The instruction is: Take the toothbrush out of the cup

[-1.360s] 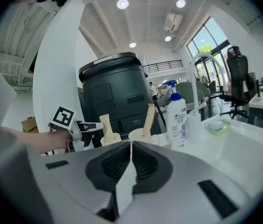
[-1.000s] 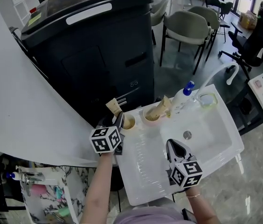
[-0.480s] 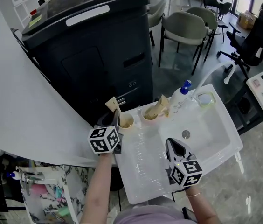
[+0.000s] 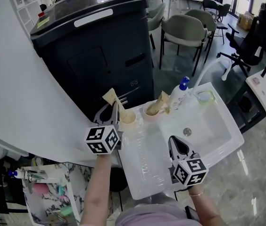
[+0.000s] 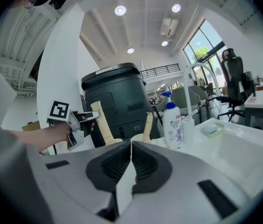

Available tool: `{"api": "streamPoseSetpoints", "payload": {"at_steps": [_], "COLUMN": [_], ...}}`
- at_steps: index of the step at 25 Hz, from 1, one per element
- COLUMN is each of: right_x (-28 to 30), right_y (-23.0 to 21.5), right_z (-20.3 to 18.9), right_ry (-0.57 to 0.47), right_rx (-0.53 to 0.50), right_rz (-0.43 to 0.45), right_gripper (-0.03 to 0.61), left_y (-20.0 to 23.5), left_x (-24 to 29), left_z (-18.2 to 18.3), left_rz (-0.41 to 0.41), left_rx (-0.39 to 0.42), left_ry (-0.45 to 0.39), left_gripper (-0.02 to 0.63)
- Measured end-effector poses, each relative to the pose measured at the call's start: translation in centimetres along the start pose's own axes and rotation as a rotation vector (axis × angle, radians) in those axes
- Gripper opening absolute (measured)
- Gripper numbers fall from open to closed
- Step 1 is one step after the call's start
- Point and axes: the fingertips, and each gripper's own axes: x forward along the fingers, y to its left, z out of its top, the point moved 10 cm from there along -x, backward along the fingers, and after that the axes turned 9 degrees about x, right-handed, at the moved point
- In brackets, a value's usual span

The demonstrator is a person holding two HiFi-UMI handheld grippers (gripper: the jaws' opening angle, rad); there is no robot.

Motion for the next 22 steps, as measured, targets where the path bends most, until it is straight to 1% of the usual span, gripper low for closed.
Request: {"api": "streamPoseSetpoints", "payload": {"at_steps": [5, 7, 10, 15, 20, 22], "right_x": [-2.1, -3.0, -4.3, -6.5, -8.4, -9.1], "right_y": [0.7, 1.0, 1.4, 1.5, 1.6, 1.6], "right_z": [0.0, -0.2, -0.4, -1.2, -2.0, -2.3], "right_ry": [-0.038, -0.049, -0.064, -0.084, -0.095, -0.099], "right_rx": [-0.002, -0.001, 0.003, 0.020, 0.032, 0.036], "right_rz": [-0.012, -0.023, -0.039, -0.074, -0.104, -0.117], "right_gripper": [0.009, 0.009, 0.008, 0.008, 0.006, 0.006], "left_y": [-1.2, -1.8, -3.0, -5.2, -7.6, -8.7], "left_x": [-2.3, -3.3, -4.7, -6.4, -7.6, -7.8], "left_z": [2.7, 3.5, 4.4, 4.2, 2.1, 0.9], "left_rz": [-0.028, -0.053, -0.104, -0.192, -0.280, -0.324], "left_rx": [0.029, 0.044, 0.087, 0.167, 0.202, 0.235], "left_ry": [-0.084, -0.110, -0.132, -0.114, -0.074, -0.048], "left_gripper": [0.009, 0.009, 0.009, 0.009, 0.009, 0.009]}}
